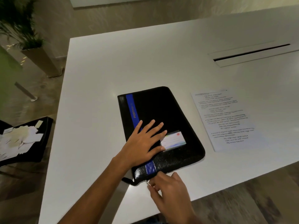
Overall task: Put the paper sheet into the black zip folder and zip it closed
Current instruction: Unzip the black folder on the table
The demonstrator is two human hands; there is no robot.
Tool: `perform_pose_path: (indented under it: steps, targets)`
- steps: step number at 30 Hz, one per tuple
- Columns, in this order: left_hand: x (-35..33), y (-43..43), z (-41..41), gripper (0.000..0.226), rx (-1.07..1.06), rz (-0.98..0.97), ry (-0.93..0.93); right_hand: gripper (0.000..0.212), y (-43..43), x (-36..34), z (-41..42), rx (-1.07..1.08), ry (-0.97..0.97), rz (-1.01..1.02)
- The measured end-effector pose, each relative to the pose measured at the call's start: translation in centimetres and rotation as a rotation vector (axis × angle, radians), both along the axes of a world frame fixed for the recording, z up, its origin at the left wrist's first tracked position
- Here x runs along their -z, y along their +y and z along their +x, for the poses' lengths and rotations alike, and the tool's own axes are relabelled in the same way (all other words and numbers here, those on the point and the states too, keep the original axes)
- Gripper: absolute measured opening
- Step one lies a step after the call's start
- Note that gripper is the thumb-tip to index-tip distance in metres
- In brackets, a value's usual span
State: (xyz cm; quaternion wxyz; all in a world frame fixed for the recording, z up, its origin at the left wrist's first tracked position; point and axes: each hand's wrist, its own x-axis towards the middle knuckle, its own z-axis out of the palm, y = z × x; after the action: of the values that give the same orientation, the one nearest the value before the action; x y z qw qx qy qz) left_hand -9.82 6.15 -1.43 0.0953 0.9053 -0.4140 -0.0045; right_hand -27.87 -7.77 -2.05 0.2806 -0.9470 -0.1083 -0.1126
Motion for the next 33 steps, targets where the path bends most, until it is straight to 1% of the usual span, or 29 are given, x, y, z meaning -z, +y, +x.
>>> perform_pose_path:
  steps: [3,4,6,8,11,13,15,17,20,23,25,27,30,33]
  targets:
    - [-0.5,-1.4,-1.2,0.073,0.021,-0.035,-0.022,0.028,-1.5,-0.4,0.3,0.125,-0.003,0.065]
    - [-0.6,-2.1,-1.7,0.075,0.044,-0.043,-0.023,0.029,-2.1,-0.8,0.4,0.196,-0.027,0.108]
    - [-0.4,-3.6,-2.7,0.078,0.089,-0.052,-0.021,0.022,-3.7,-1.6,0.4,0.338,-0.087,0.227]
    - [-0.2,-4.8,-3.6,0.087,0.109,-0.041,-0.006,0.018,-5.9,-2.2,0.7,0.479,-0.120,0.334]
    - [-0.2,-6.3,-4.6,0.109,0.107,0.009,0.025,0.025,-9.4,-2.7,1.8,0.772,-0.073,0.404]
    - [-0.3,-7.0,-4.8,0.111,0.093,0.025,0.034,0.029,-11.7,-2.9,2.7,0.870,0.018,0.431]
    - [-0.6,-7.5,-4.8,0.104,0.082,0.025,0.013,0.024,-13.7,-3.1,3.7,0.841,0.142,0.484]
    - [-0.9,-7.8,-4.8,0.094,0.080,0.001,-0.008,0.020,-15.1,-3.5,4.8,0.746,0.266,0.564]
    - [-1.0,-8.1,-5.2,0.081,0.080,-0.075,-0.008,0.022,-16.5,-4.0,6.5,0.598,0.397,0.607]
    - [-0.7,-7.7,-5.8,0.064,0.076,-0.188,-0.054,0.035,-17.2,-4.4,7.8,0.454,0.457,0.540]
    - [-0.8,-7.4,-6.3,0.052,0.073,-0.289,-0.094,0.040,-17.6,-4.5,8.3,0.405,0.483,0.508]
    - [-1.1,-7.4,-6.8,0.042,0.072,-0.327,-0.183,0.037,-18.3,-4.4,8.8,0.361,0.525,0.525]
    - [-2.1,-7.6,-7.6,0.033,0.068,-0.330,-0.337,0.026,-19.4,-4.4,9.5,0.273,0.592,0.548]
    - [-3.7,-7.3,-8.2,0.032,0.022,-0.346,-0.394,0.030,-19.7,-4.3,10.3,0.234,0.595,0.560]
